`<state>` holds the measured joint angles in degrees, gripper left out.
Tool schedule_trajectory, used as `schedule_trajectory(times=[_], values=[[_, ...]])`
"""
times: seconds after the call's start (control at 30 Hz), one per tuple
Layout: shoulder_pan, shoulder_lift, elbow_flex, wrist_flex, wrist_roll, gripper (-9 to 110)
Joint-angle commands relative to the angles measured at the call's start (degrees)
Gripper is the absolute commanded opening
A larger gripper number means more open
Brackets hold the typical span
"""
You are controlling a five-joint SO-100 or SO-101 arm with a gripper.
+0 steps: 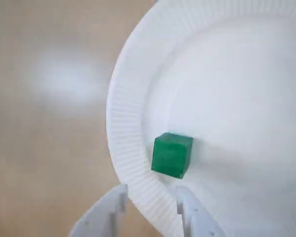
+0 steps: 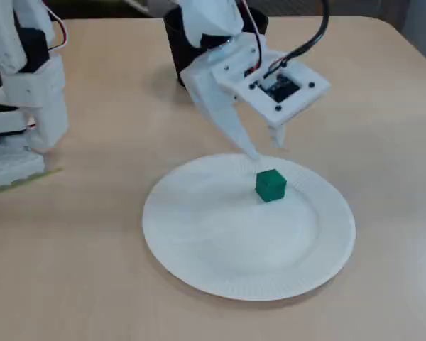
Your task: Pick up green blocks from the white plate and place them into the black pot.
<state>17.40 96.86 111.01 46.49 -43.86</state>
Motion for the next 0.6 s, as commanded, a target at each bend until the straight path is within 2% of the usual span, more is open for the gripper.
schedule_trajectory(times=[0.0, 0.17, 0.57], values=[[0.6, -1.1, -3.0, -2.0, -0.3, 25], [0.7, -4.7, -4.6, -1.7, -0.4, 28], [0.5, -13.8, -14.8, 5.2, -1.6, 25]])
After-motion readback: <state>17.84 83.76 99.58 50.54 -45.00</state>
